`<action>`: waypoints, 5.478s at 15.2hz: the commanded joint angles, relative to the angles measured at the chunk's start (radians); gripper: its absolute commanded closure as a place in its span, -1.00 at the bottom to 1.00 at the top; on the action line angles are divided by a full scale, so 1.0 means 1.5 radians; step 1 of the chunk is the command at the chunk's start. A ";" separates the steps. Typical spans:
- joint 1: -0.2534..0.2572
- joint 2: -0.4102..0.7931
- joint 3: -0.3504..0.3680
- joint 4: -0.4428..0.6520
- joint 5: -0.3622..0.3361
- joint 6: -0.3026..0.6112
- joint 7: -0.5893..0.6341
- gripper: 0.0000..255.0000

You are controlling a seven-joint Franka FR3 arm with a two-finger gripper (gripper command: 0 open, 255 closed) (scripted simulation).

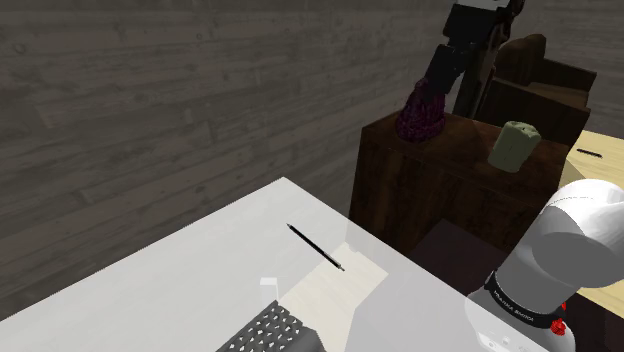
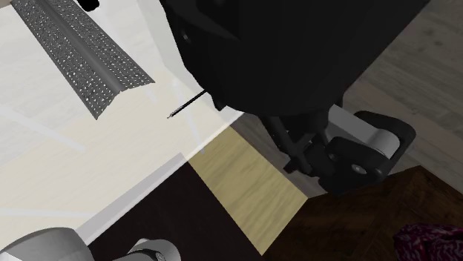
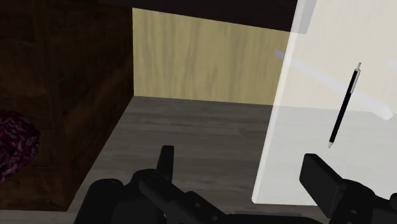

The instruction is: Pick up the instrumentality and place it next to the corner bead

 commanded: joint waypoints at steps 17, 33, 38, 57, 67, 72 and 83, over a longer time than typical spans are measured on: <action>0.072 0.027 0.203 -0.199 0.144 0.188 0.196 -1.00; 0.109 0.266 0.418 -0.221 0.236 0.436 0.372 -1.00; 0.105 0.303 0.437 -0.241 0.235 0.493 0.377 -1.00; 0.106 0.300 0.435 -0.240 0.235 0.489 0.377 1.00; 0.114 0.233 0.402 -0.193 0.233 0.376 0.373 1.00; 0.115 0.209 0.386 -0.164 0.228 0.324 0.374 1.00; 0.097 0.262 0.411 -0.050 0.198 0.270 0.423 1.00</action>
